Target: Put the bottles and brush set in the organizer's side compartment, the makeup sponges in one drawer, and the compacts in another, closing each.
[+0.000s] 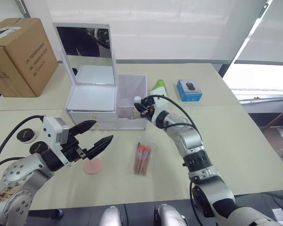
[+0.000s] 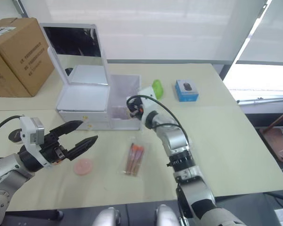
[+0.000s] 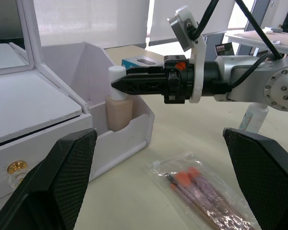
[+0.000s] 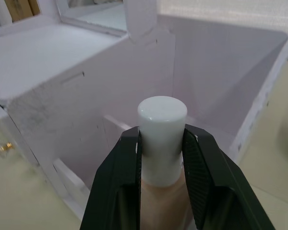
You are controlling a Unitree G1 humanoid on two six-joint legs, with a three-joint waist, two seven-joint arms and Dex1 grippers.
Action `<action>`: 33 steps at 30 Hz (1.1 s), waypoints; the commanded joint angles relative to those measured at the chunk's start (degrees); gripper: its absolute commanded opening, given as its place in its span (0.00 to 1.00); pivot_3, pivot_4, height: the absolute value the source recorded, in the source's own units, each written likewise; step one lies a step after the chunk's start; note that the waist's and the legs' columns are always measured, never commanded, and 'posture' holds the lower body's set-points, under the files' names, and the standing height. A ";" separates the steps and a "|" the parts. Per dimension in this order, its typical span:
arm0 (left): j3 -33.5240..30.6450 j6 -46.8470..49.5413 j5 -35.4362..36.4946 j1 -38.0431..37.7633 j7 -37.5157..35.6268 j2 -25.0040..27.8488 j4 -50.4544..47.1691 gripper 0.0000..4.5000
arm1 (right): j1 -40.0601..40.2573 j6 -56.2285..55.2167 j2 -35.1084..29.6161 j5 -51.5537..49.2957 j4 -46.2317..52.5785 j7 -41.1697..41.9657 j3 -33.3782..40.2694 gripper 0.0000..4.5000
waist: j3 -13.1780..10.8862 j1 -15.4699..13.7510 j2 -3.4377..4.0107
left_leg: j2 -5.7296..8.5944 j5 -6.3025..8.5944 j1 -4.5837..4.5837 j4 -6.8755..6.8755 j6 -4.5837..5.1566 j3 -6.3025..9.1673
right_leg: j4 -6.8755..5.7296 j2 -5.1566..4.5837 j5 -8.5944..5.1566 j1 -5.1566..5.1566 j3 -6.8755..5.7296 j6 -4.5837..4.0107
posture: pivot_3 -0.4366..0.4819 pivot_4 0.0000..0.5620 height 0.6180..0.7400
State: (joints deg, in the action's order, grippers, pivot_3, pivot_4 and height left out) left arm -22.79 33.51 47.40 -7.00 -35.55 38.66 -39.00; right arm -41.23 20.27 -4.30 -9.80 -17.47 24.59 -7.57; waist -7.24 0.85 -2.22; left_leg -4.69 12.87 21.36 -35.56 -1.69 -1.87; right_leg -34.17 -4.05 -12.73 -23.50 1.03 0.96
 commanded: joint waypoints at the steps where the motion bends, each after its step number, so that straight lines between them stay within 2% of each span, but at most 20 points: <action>1: -0.89 -0.24 1.03 0.41 0.07 0.73 -1.03 1.00 | -0.27 1.18 -1.02 1.67 3.09 0.55 -1.33 0.20 | 0.00 0.12 0.01 | 0.00 0.00 -0.01 0.00 0.00 0.00 | -0.01 0.01 0.00 0.00 0.00 0.00 | 0.48 0.27 0.94; 9: -0.88 -0.21 0.95 0.74 0.04 0.83 -0.67 1.00 | -0.53 5.00 -0.02 1.08 2.42 -0.87 -0.03 0.20 | 0.01 0.00 -0.01 | -0.03 0.00 -0.06 0.01 0.00 0.01 | 0.01 0.05 -0.03 0.04 0.00 0.02 | 0.48 0.27 0.94; 14: -1.03 -0.26 0.87 0.77 0.04 0.86 -0.54 1.00 | -1.42 6.07 0.81 -1.26 5.30 -0.74 1.88 0.57 | -0.01 0.06 0.01 | -0.04 0.00 -0.02 0.01 0.00 0.01 | 0.00 0.06 -0.03 -0.02 0.01 0.01 | 0.48 0.27 0.94; 20: -2.54 -0.47 1.05 0.46 -0.62 1.37 0.76 1.00 | -3.58 10.73 0.73 -6.93 15.06 -0.28 5.24 0.99 | -0.02 -0.01 0.03 | -0.04 0.00 0.06 0.01 0.00 0.00 | 0.00 0.06 -0.03 -0.11 0.01 0.02 | 0.48 0.27 0.94; 25: -6.57 -0.98 0.66 -0.90 -3.51 3.34 4.41 1.00 | -5.54 17.77 -1.76 -12.77 25.01 0.27 8.57 0.99 | -0.02 -0.04 0.03 | -0.05 0.00 0.16 0.02 0.00 0.01 | -0.02 0.07 -0.03 -0.29 0.00 0.02 | 0.48 0.27 0.94; 27: -10.13 -1.26 -0.30 -2.40 -6.26 5.44 8.15 1.00 | -5.23 21.52 -4.69 -16.36 29.70 1.19 11.29 0.99 | -0.01 -0.08 0.01 | -0.05 0.00 0.20 0.02 0.00 0.00 | -0.02 0.06 -0.02 -0.37 0.00 0.02 | 0.48 0.27 0.94; 30: -17.82 -2.89 -3.21 -7.04 -12.58 9.54 16.78 1.00 | -1.29 26.11 -14.00 -20.98 35.73 4.78 17.35 0.99 | 0.00 -0.23 -0.01 | -0.06 0.00 0.42 0.02 0.00 -0.01 | -0.01 0.03 -0.02 -0.62 -0.06 0.01 | 0.48 0.27 0.94; 33: -23.66 -5.80 -6.99 -10.54 -17.10 12.67 25.60 1.00 | 5.80 27.31 -24.17 -24.38 37.40 10.25 24.08 0.99 | -0.02 -0.62 -0.06 | -0.05 0.01 0.35 0.04 -0.02 -0.17 | 0.11 -0.25 -0.15 -0.72 -0.28 0.01 | 0.48 0.27 0.94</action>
State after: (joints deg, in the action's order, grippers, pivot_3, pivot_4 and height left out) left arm -42.24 30.26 42.13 -17.25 -50.04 50.22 -16.30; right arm -37.15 46.82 -26.07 -31.97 17.73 31.97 12.34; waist -7.26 0.23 -2.28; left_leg -4.73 12.88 21.73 -35.46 -1.71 -2.14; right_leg -34.02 -4.39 -12.90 -24.22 0.71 0.98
